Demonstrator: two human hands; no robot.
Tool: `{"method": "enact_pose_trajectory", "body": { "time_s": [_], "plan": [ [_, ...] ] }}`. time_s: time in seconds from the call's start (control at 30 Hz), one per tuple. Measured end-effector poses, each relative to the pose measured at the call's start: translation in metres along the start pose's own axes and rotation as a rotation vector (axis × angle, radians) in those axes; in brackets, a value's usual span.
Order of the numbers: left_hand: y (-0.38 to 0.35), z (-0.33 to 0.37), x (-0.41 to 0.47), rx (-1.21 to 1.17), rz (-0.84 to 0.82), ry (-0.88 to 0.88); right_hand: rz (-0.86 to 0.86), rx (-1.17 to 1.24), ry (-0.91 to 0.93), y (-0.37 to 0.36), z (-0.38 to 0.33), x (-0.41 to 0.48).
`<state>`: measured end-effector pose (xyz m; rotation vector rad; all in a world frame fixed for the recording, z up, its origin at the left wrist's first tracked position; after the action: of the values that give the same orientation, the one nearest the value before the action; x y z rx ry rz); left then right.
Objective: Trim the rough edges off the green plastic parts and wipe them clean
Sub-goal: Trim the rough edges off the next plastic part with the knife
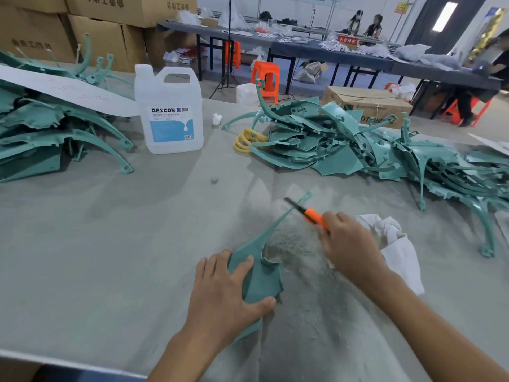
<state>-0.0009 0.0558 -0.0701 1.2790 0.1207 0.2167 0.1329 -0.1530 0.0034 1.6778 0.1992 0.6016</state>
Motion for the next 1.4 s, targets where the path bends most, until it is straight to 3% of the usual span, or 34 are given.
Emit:
{"method": "enact_pose_trajectory", "body": {
  "time_s": [0.13,0.27,0.33,0.57,0.8,0.97,1.2,1.4],
  "plan": [
    [-0.002,0.000,-0.001,-0.049,-0.004,0.020,0.117,0.092,0.063,0.010,-0.006,-0.004],
    [0.000,0.001,0.000,-0.037,0.006,0.010,-0.067,0.077,0.239,-0.013,-0.017,-0.021],
    [0.001,0.000,0.000,-0.033,0.005,0.002,-0.101,0.070,0.188,-0.016,-0.006,-0.015],
    [0.000,-0.001,-0.001,-0.048,-0.012,0.002,0.117,0.067,-0.003,0.007,0.017,-0.001],
    [0.007,-0.020,0.019,0.036,-0.156,-0.075,-0.103,0.450,-0.058,0.015,0.005,-0.028],
    [0.014,-0.030,0.018,-0.024,0.032,-0.006,-0.290,0.306,0.023,0.006,0.002,-0.065],
    [0.009,-0.035,0.021,-0.136,-0.075,-0.017,-0.338,0.163,0.039,-0.008,-0.005,-0.092],
    [0.010,-0.027,0.019,-0.102,0.006,-0.042,-0.315,0.167,0.025,-0.013,-0.007,-0.106]
  ]
}}
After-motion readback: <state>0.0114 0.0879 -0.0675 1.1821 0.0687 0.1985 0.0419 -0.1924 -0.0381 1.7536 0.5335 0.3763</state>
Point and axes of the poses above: each hand's wrist, its own x-axis towards the middle knuckle, its own y-axis out of the back of the hand, z = x × y, the point moved 2 cm from there along x, towards the middle knuckle, and after that the axes turned 2 degrees about y, right-handed, at the moved point
